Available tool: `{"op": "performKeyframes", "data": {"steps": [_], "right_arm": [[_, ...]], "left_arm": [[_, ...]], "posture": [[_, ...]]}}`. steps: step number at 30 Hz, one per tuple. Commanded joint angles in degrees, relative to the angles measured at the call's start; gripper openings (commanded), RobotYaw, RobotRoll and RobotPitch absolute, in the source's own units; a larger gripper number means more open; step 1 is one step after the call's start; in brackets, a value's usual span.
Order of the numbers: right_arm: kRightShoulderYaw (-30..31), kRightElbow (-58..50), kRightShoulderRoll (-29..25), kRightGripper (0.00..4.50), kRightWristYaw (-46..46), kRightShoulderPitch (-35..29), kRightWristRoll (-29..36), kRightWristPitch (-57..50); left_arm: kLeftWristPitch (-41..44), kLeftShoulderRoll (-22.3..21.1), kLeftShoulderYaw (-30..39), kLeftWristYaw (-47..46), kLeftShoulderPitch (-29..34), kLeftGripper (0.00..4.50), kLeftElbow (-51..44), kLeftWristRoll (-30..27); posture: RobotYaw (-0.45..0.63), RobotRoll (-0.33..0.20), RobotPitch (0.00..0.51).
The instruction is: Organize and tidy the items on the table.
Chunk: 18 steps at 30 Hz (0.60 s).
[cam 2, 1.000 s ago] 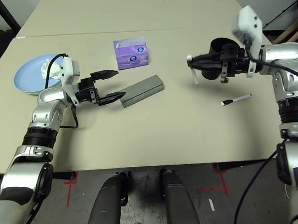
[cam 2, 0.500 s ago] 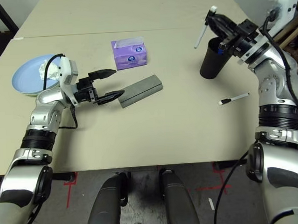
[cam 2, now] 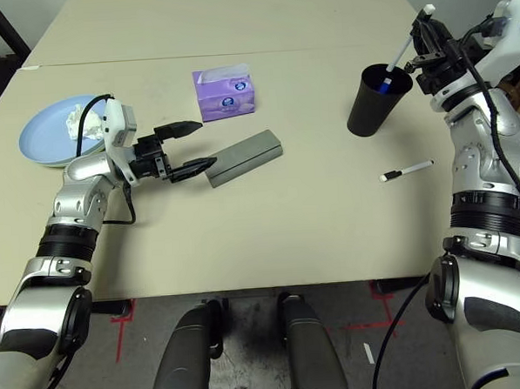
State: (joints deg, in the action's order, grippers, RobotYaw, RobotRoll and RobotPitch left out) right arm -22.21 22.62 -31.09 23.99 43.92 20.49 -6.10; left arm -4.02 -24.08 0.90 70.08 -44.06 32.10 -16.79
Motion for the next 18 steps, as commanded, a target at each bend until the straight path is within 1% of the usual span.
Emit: {"op": "performKeyframes", "data": {"steps": [1,5,7,9,10,14,16,18], "right_arm": [[1.1,-1.4,-0.2,0.31,-0.2,-1.0,-0.3,-2.1],[2.0,-2.7,-0.2,0.31,0.2,-1.5,0.5,-4.9],[2.6,-3.2,-0.4,1.07,-0.1,-1.7,0.1,-6.5],[2.8,-3.9,-0.6,1.73,-0.2,-1.7,0.5,-8.9],[2.8,-4.2,-0.7,2.15,-0.1,-1.6,0.5,-9.3],[2.4,-4.1,-1.7,3.59,1.4,0.2,0.9,-9.1],[2.4,-3.4,-2.3,4.4,4.3,1.6,1.7,-7.3],[2.9,-3.6,-2.6,4.46,9.7,3.0,3.7,-6.3]], "left_arm": [[-0.2,-0.3,-0.6,0.7,-0.1,4.5,0.1,0.3],[-0.1,-0.4,-0.6,0.7,-0.1,4.5,0.1,0.3],[0.0,-0.4,-0.6,0.7,0.0,4.5,0.0,0.4],[0.0,-0.5,-0.6,0.7,0.1,4.5,-0.1,0.4],[0.0,-0.5,-0.6,0.7,0.1,4.5,-0.2,0.3],[-0.3,-0.5,-0.7,0.8,0.3,4.5,-0.5,0.4],[-0.3,-0.4,-0.7,1.0,0.3,4.5,-0.7,0.4],[-0.3,-0.4,-0.8,1.0,0.4,4.5,-0.9,0.4]], "posture": [[0.05,0.0,0.205],[0.05,0.0,0.206],[0.06,0.0,0.205],[0.06,0.0,0.206],[0.06,0.0,0.205],[0.06,0.0,0.203],[0.06,0.0,0.203],[0.06,0.0,0.202]]}}
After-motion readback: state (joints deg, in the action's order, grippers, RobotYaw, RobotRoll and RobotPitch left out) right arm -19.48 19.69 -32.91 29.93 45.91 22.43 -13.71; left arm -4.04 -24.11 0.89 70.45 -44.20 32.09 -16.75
